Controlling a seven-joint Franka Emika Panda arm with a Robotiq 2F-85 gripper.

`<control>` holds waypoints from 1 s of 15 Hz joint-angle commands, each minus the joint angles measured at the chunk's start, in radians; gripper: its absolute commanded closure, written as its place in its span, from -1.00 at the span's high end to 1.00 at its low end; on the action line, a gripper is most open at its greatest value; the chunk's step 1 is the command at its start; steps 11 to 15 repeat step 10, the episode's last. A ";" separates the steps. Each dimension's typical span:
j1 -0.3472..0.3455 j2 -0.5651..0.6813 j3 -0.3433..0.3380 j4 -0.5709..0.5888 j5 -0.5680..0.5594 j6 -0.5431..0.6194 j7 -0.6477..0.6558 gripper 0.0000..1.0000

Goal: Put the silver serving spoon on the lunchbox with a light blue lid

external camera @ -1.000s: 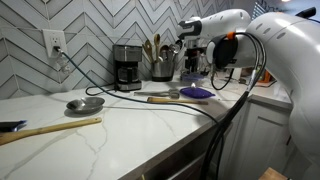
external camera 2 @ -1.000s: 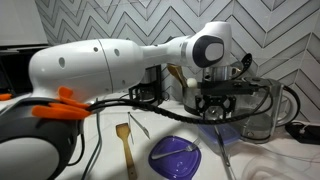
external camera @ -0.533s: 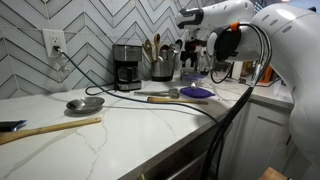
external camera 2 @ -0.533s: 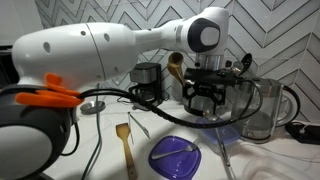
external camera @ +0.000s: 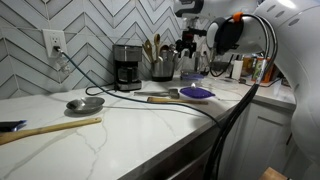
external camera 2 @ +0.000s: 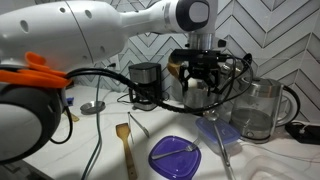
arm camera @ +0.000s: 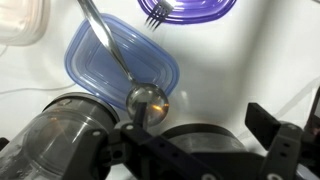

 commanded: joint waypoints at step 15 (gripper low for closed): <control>0.025 -0.016 -0.010 -0.018 -0.034 0.003 0.021 1.00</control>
